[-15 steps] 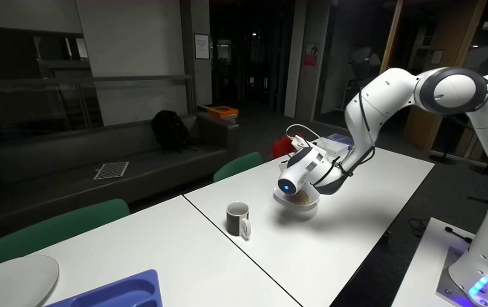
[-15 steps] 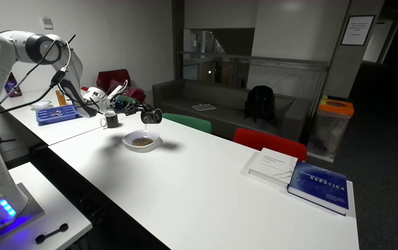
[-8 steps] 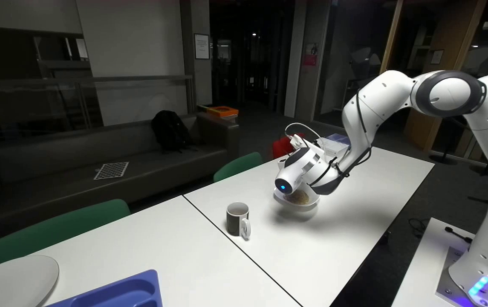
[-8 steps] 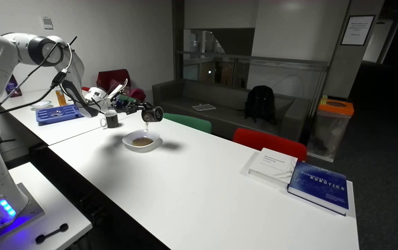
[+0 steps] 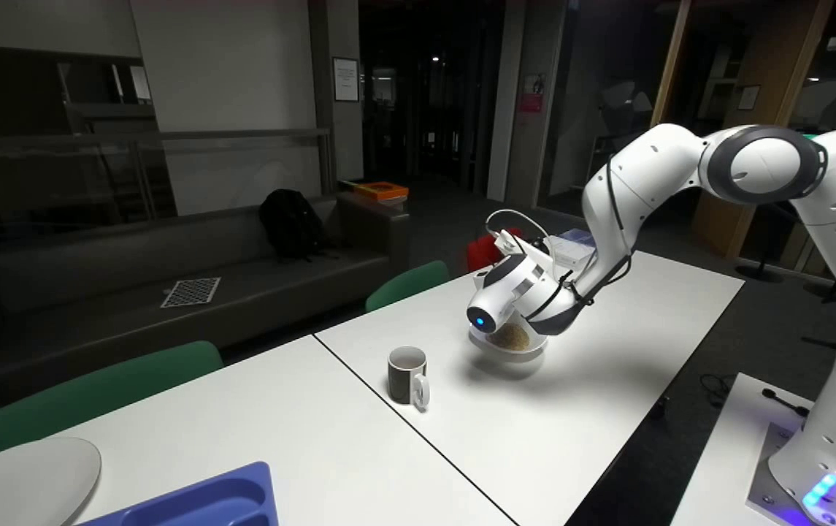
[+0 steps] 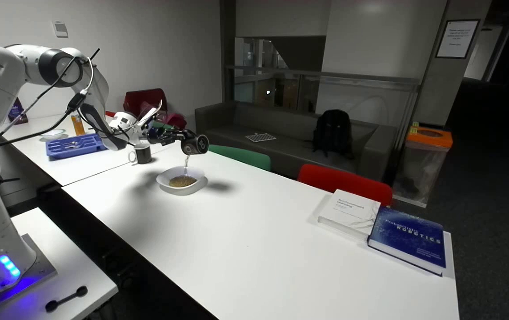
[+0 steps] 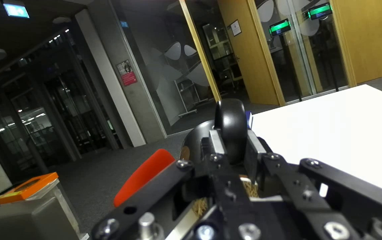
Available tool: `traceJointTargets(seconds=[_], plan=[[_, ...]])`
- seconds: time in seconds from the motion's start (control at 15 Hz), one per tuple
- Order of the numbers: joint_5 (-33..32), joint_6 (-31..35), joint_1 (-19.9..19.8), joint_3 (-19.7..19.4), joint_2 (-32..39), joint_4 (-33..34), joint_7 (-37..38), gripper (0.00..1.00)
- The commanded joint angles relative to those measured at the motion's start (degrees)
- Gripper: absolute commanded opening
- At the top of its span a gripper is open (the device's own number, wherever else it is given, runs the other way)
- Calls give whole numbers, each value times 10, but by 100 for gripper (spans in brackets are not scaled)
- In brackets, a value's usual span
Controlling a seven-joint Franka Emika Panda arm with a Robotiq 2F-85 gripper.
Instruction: Pour the contents in the black mug on the right onto the white plate
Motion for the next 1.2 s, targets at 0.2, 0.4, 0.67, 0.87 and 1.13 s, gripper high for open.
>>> traceJointTargets(seconds=[0.2,0.4,0.67,0.87,1.13], plan=[[-12,-59,13,-5,8,27,-27,5],[-12,-71,15,-5,13,33,-34,5],[-11,-83,18,-5,17,41,-46,5],[-12,-93,20,-5,17,45,-59,5],[-14,-95,19,-6,17,48,-71,5]])
